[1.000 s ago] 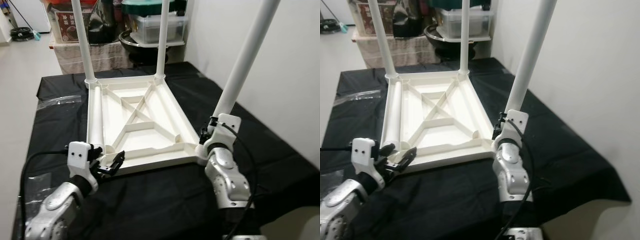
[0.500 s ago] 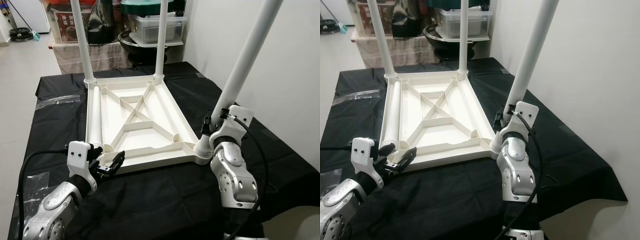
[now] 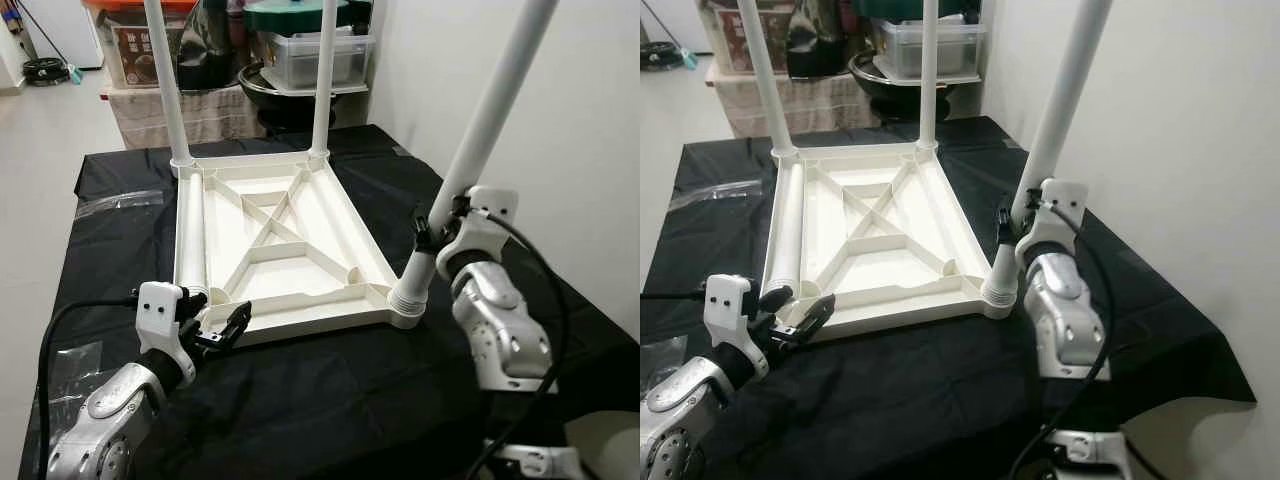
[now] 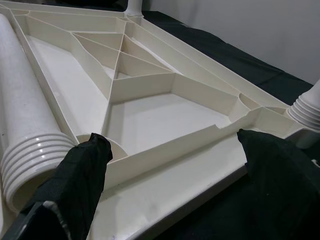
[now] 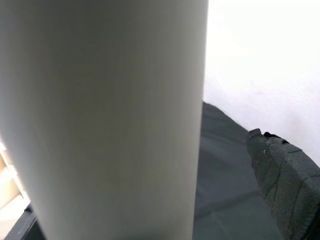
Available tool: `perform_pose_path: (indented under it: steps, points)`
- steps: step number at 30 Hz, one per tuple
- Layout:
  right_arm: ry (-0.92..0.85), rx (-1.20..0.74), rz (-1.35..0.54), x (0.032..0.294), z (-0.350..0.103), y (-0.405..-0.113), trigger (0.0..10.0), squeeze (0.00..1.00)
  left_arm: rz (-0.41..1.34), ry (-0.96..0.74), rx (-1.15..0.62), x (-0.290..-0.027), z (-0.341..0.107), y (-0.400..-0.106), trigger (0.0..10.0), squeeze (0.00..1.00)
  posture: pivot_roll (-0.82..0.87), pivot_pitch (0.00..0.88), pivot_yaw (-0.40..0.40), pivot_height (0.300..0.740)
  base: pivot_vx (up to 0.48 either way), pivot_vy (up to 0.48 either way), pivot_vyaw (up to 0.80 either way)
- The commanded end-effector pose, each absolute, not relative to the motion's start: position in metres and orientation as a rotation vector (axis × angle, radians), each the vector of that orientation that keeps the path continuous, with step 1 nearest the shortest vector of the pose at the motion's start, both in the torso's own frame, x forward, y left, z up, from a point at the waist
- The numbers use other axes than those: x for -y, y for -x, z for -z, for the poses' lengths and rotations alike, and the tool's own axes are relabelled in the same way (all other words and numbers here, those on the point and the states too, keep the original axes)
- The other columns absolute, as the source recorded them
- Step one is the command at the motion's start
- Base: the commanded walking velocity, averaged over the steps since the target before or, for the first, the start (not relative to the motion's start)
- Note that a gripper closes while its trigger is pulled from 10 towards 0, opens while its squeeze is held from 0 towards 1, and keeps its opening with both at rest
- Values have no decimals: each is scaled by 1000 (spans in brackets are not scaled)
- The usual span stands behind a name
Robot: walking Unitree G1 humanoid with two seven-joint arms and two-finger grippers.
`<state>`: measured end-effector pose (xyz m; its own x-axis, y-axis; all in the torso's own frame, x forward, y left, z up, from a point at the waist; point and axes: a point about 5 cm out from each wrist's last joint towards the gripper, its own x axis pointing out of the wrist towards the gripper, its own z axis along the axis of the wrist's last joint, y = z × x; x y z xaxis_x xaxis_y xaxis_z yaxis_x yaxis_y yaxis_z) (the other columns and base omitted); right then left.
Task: Building children table
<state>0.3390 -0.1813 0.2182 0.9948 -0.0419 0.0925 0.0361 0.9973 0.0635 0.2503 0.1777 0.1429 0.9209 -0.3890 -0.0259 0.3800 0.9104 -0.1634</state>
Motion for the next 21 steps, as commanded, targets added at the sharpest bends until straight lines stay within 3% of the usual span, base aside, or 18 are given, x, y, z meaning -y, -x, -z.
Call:
perform_pose_path:
  steps: [1, 16, 17, 18, 19, 21]
  points:
    - [-58, 70, 1, 182, -216, -340, 10000, 1000, 397, 154, -69, -178, -139, -250, 10000, 0, 86, 0, -50, 740, 0, 0, 0]
    - [52, 91, -181, 206, -236, -353, 10000, 988, 409, 152, -69, -177, -138, -252, 10000, 0, 79, 0, -48, 740, 0, 0, 0]
    - [41, 90, -189, 209, -238, -355, 10000, 655, 410, 151, -69, -177, -138, -252, 10000, 0, 79, 0, -48, 740, 0, 0, 0]
    - [41, 90, -189, 209, -238, -355, 10000, 655, 410, 151, -69, -177, -138, -252, 10000, 0, 79, 0, -48, 740, 0, 0, 0]
    - [35, 90, -207, 211, -241, -356, 10000, 0, 410, 151, -69, -177, -138, -252, 10000, 0, 79, 0, -48, 740, 0, 0, 0]
    - [-8, 86, -266, 213, -244, -358, 10000, 0, 410, 151, -69, -177, -138, -252, 10000, 0, 81, 0, -50, 740, 0, 0, 0]
